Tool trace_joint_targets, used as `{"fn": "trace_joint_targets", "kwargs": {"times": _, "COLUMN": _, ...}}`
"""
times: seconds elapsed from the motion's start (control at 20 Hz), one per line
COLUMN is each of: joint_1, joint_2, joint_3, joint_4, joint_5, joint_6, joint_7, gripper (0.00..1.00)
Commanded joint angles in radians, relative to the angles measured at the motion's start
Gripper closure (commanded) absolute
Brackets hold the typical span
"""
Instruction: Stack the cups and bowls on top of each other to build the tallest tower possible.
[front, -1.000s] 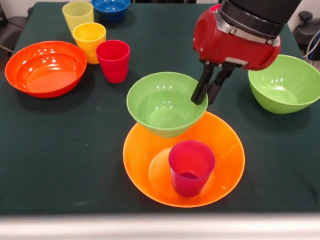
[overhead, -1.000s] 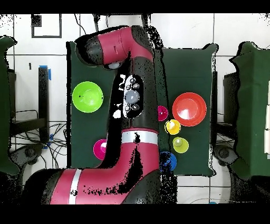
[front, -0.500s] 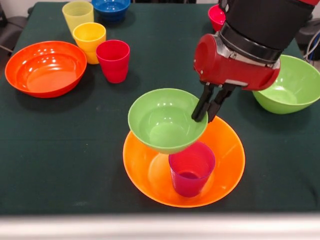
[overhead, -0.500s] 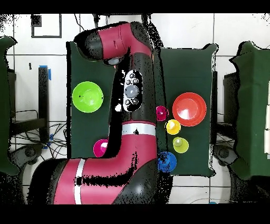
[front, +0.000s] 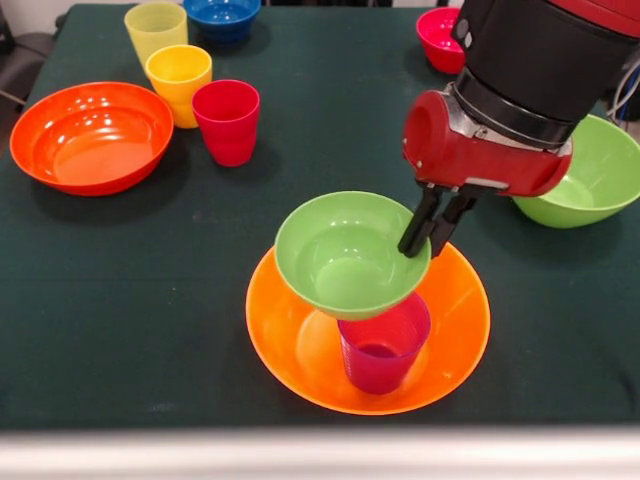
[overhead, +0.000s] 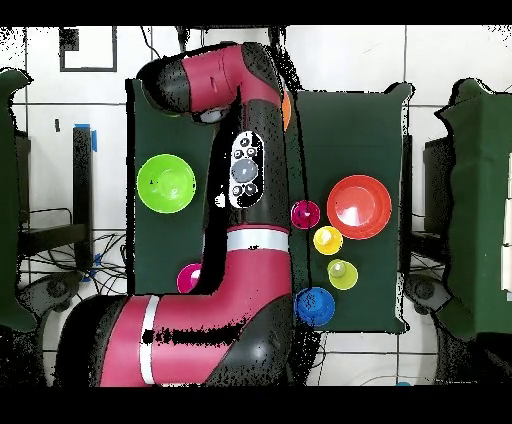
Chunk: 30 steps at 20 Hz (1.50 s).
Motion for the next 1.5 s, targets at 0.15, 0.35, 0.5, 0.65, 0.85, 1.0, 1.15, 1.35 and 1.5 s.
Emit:
{"fn": "trace_joint_targets", "kwargs": {"times": 0.15, "joint_1": 0.030, "joint_2": 0.003, "joint_3": 0.065, "joint_4": 0.018, "joint_5": 0.022, "joint_6": 0.098, "joint_7": -0.068, "gripper": 1.00}}
{"fn": "trace_joint_targets", "kwargs": {"times": 0.35, "joint_1": 0.037, "joint_2": 0.014, "joint_3": 0.058, "joint_4": 0.012, "joint_5": 0.026, "joint_6": 0.092, "joint_7": -0.059, "gripper": 1.00}}
{"fn": "trace_joint_targets", "kwargs": {"times": 0.5, "joint_1": 0.041, "joint_2": 0.021, "joint_3": 0.057, "joint_4": 0.000, "joint_5": 0.027, "joint_6": 0.094, "joint_7": -0.066, "gripper": 1.00}}
{"fn": "trace_joint_targets", "kwargs": {"times": 0.65, "joint_1": 0.036, "joint_2": 0.030, "joint_3": 0.062, "joint_4": -0.008, "joint_5": 0.026, "joint_6": 0.080, "joint_7": -0.082, "gripper": 1.00}}
{"fn": "trace_joint_targets", "kwargs": {"times": 0.85, "joint_1": 0.026, "joint_2": 0.042, "joint_3": 0.064, "joint_4": -0.003, "joint_5": 0.016, "joint_6": 0.036, "joint_7": -0.104, "gripper": 1.00}}
{"fn": "trace_joint_targets", "kwargs": {"times": 1.0, "joint_1": 0.019, "joint_2": 0.050, "joint_3": 0.067, "joint_4": -0.009, "joint_5": 0.011, "joint_6": 0.021, "joint_7": -0.120, "gripper": 1.00}}
{"fn": "trace_joint_targets", "kwargs": {"times": 1.15, "joint_1": 0.013, "joint_2": 0.041, "joint_3": 0.066, "joint_4": 0.024, "joint_5": 0.012, "joint_6": -0.008, "joint_7": -0.125, "gripper": 1.00}}
{"fn": "trace_joint_targets", "kwargs": {"times": 1.35, "joint_1": 0.007, "joint_2": 0.044, "joint_3": 0.069, "joint_4": 0.018, "joint_5": 0.014, "joint_6": -0.006, "joint_7": -0.133, "gripper": 1.00}}
{"fn": "trace_joint_targets", "kwargs": {"times": 1.5, "joint_1": 0.009, "joint_2": 0.049, "joint_3": 0.072, "joint_4": 0.006, "joint_5": 0.016, "joint_6": 0.000, "joint_7": -0.128, "gripper": 1.00}}
